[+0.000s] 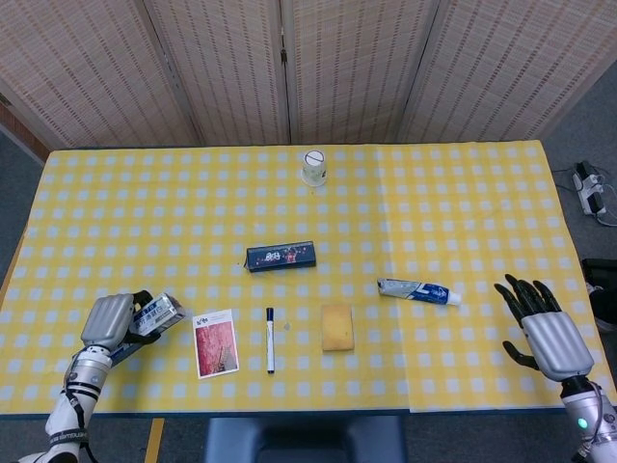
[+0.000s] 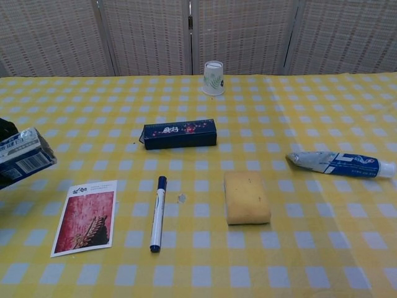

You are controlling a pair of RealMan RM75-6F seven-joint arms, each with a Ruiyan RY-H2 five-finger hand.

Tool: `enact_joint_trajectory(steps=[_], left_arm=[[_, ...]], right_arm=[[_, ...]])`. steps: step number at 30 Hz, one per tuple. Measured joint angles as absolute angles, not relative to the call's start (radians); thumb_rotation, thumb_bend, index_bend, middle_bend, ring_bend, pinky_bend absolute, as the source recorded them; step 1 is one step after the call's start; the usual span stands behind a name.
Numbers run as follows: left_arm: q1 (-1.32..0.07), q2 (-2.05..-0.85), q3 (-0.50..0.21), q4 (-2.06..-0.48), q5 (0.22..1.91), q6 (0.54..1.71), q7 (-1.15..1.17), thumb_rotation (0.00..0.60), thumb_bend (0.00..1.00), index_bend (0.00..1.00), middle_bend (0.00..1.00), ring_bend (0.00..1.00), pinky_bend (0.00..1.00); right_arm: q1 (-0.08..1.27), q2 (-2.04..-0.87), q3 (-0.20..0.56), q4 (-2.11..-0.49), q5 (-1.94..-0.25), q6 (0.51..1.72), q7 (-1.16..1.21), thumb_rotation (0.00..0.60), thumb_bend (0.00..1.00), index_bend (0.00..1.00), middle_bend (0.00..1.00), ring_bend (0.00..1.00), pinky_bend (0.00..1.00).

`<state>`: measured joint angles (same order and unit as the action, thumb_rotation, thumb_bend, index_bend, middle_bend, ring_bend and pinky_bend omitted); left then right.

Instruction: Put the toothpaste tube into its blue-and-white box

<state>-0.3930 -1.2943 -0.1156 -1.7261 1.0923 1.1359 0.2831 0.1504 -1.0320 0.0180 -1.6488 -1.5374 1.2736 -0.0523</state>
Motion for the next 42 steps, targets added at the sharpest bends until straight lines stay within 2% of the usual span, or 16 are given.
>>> enact_joint_trajectory(steps=[4,9,22,26,42], left_arm=[[-0.4,-1.298,-0.098,-1.759,1.143,1.147,0.308,0.6,0.15,0.49,0.59,0.53,0.67],[-0.412,-1.317,-0.09,-1.765,1.164,1.152,0.329,0.6,0.15,0.48,0.57,0.51,0.65],[-0.421,-1.319,-0.097,-1.714,1.141,1.133,0.296,0.6,0.15,0.49,0.57,0.49,0.64],[-0.422,-1.314,-0.097,-1.711,1.137,1.13,0.294,0.6,0.15,0.49,0.57,0.49,0.64],[-0.432,-1.343,-0.08,-1.728,1.139,1.146,0.357,0.6,0.15,0.49,0.57,0.49,0.64]], right_arm=[[0.192,-1.043,0.044,-1.635,-1.489,1.231,0.011,0.6,0.32,0.16,0.12,0.17,0.03],[0.252,-1.071,0.074,-1.619,-1.423,1.143,-0.018,0.6,0.32,0.23,0.16,0.21,0.1],[0.436,-1.186,0.133,-1.559,-1.248,0.921,-0.189,0.6,0.33,0.3,0.21,0.24,0.16],[0.469,-1.232,0.137,-1.545,-1.213,0.907,-0.244,0.6,0.32,0.31,0.21,0.24,0.16],[0.548,-1.285,0.131,-1.547,-1.08,0.869,-0.378,0.6,0.32,0.37,0.26,0.3,0.23]])
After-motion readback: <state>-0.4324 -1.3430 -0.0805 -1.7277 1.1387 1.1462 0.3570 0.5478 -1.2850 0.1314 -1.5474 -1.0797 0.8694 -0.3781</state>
